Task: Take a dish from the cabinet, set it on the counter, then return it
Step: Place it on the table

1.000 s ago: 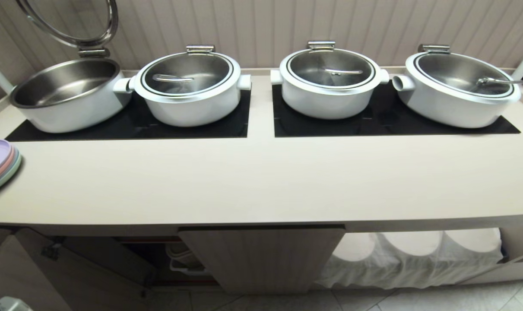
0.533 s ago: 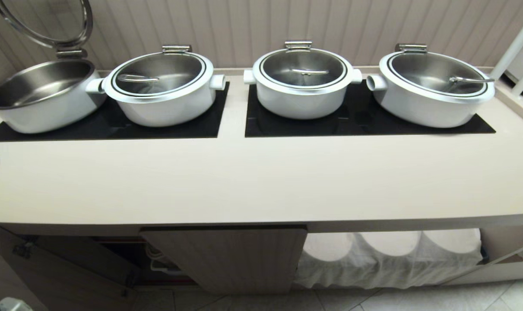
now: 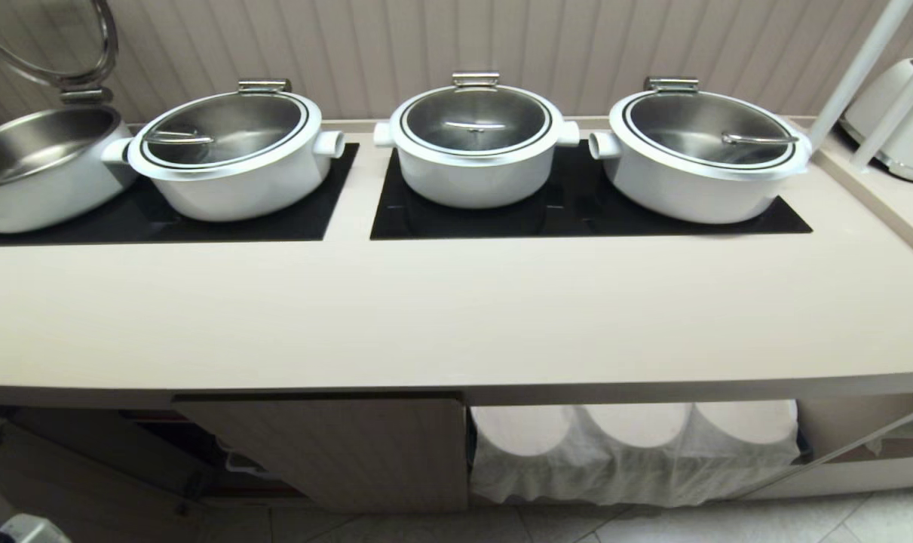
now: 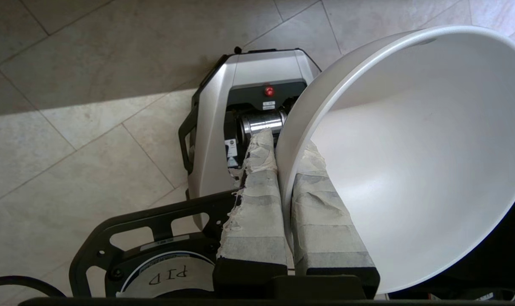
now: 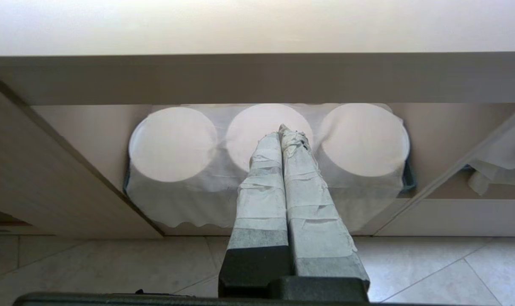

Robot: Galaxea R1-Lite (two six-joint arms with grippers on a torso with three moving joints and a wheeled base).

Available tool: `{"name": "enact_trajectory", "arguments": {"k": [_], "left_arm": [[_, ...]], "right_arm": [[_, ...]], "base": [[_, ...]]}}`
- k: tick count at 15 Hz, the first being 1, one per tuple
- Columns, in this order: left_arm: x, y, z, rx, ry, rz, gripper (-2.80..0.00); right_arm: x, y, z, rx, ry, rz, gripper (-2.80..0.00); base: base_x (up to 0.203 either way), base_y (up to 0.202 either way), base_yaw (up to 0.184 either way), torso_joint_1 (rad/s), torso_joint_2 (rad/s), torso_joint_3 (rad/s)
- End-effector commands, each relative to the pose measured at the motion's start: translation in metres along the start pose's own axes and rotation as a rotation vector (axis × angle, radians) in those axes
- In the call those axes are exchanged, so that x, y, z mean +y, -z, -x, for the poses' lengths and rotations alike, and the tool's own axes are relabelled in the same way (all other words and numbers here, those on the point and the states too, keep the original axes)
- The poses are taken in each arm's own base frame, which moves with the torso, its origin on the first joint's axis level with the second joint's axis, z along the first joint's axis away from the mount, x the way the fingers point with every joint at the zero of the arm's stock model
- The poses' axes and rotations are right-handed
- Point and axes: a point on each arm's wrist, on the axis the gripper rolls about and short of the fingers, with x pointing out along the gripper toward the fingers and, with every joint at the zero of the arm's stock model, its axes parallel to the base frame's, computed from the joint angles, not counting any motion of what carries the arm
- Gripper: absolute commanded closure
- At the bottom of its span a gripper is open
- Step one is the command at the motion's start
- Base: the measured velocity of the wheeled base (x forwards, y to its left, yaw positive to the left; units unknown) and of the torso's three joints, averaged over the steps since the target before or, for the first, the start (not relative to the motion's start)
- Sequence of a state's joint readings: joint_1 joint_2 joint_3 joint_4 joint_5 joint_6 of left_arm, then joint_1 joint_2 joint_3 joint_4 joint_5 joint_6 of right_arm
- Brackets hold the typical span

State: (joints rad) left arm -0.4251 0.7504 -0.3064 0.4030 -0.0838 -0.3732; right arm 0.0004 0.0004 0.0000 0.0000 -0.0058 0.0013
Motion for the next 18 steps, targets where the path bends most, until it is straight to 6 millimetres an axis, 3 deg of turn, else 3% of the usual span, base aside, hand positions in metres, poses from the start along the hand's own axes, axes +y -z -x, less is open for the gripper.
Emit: {"name": "enact_trajectory", "arguments": {"k": [1,6,18], "left_arm": [[0.000,0.000,0.000,0.004,-0.003,0.003,0.00],[0.000,0.000,0.000,0.000,-0.011,0.002,0.00],[-0.007,-0.020,0.000,-0.031,0.001,0.002,0.00]], "right_arm": [[0.000,0.000,0.000,0.000,0.000,0.000,0.00],[0.000,0.000,0.000,0.000,0.001,0.000,0.00],[0.000,0.000,0.000,0.000,0.001,0.000,0.00]], "base": [[0.000,-0.190,0.000,0.002,0.01,0.002],[0.000,-0.156,0.000,0.002,0.00,0.003],[0.000,0.000,0.000,0.000,0.00,0.000]]}}
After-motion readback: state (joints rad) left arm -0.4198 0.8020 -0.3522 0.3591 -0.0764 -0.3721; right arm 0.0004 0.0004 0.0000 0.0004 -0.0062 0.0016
